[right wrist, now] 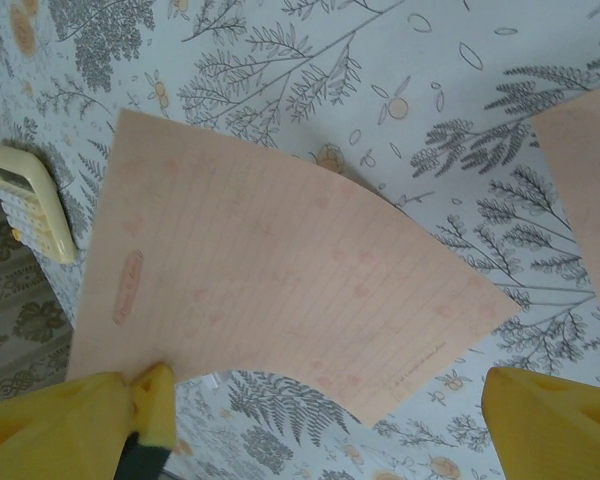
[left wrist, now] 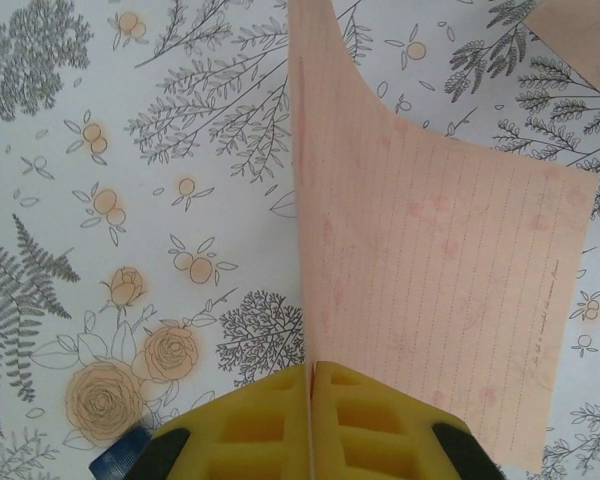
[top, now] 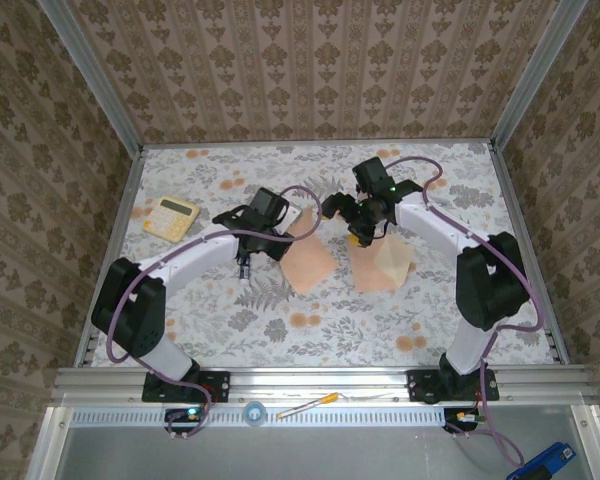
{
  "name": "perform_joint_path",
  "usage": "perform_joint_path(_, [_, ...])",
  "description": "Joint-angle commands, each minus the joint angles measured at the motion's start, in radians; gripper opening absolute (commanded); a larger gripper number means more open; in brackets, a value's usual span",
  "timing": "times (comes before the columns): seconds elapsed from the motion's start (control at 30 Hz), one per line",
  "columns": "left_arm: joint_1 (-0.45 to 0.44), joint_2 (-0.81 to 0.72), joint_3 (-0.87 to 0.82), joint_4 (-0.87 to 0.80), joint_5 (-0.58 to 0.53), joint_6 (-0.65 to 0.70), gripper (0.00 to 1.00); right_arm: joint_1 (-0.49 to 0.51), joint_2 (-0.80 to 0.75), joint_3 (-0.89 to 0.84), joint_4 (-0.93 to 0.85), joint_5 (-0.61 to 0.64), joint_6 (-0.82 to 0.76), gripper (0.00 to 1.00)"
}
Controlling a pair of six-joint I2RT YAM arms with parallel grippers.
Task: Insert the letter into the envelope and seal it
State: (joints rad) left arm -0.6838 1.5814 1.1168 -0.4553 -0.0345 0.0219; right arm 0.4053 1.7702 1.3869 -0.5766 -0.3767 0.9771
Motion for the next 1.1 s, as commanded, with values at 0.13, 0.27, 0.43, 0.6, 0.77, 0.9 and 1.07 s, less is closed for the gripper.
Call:
perform_joint_path(0.13, [-0.058,-0.034,-0.02,0.036,-0.123,0.086,0.0,-0.006,0.09,0.114,-0.059,-0.053,0.034,0.87])
perform_joint_path(0.27, [-0.086,-0.032,-0.018,0.038,-0.17,0.12,0.0,-0.005,0.129,0.142,-0.049,-0.08,0.057,0.83])
perform_joint_path(0.43, [-0.12,-0.02,-0.012,0.035,-0.221,0.162,0.0,-0.005,0.163,0.166,-0.044,-0.101,0.082,0.79])
perform_joint_path(0.6, [-0.141,-0.006,-0.007,0.037,-0.246,0.177,0.0,-0.001,0.191,0.181,-0.034,-0.135,0.113,0.77])
perform_joint_path(0.77, [-0.155,0.009,0.005,0.04,-0.266,0.193,0.0,0.001,0.199,0.174,-0.017,-0.146,0.145,0.68])
perform_joint_path(0.9, [-0.168,0.024,0.016,0.034,-0.288,0.209,0.0,0.007,0.201,0.16,0.011,-0.154,0.17,0.62])
perform_joint_path(1.07, [-0.187,0.033,0.018,0.031,-0.304,0.216,0.0,0.014,0.217,0.17,0.014,-0.157,0.188,0.58])
